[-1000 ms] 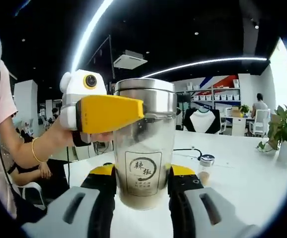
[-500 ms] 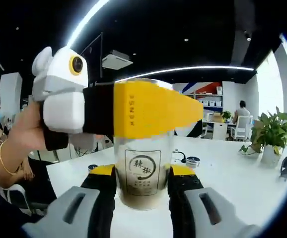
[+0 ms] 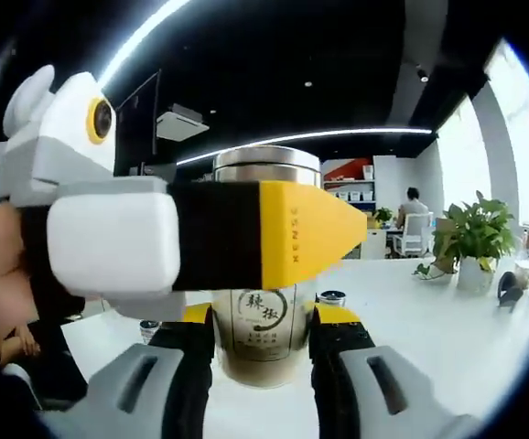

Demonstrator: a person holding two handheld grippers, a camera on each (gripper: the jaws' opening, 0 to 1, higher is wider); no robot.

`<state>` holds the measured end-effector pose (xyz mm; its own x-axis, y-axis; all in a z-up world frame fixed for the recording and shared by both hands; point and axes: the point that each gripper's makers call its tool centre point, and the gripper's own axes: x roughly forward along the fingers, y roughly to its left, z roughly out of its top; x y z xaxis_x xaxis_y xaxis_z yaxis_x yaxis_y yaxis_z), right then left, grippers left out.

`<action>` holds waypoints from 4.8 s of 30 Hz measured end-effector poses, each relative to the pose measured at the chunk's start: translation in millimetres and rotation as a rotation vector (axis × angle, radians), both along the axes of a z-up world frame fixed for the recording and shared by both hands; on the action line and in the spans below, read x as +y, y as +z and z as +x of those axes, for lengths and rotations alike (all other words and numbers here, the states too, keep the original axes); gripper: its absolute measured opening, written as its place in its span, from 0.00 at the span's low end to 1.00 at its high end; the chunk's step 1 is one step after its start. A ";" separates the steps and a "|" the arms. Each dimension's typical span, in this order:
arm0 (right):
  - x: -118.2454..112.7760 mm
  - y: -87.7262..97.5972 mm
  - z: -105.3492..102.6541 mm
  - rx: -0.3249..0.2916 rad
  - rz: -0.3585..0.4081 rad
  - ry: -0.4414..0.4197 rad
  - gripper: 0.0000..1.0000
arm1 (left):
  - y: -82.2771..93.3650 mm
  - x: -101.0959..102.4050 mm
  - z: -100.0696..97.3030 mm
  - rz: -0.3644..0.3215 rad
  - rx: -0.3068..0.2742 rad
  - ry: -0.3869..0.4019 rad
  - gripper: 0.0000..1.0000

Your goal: Rotate the seasoning bottle until the label or dispensing opening points toward the visible target arrow and the bottle remains upright within the marked orientation range

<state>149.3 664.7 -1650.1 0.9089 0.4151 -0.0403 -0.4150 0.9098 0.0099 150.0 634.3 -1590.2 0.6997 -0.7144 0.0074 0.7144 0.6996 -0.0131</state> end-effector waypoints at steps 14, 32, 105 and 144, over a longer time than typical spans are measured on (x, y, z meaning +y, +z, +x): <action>2.7 -11.7 1.3 0.020 -0.007 -0.017 0.38 | -11.6 12.0 8.0 -0.056 0.039 0.174 0.47; -12.3 -15.7 -2.8 0.045 -0.044 0.002 0.39 | -20.0 -10.6 -2.3 0.028 0.003 -0.058 0.45; -23.4 -63.1 -45.2 0.220 -0.085 0.145 0.53 | -142.4 53.9 10.4 -0.035 0.058 -0.186 0.45; -14.4 -73.8 -71.4 0.247 -0.076 0.147 0.73 | -200.1 71.2 11.0 0.026 0.023 -0.223 0.45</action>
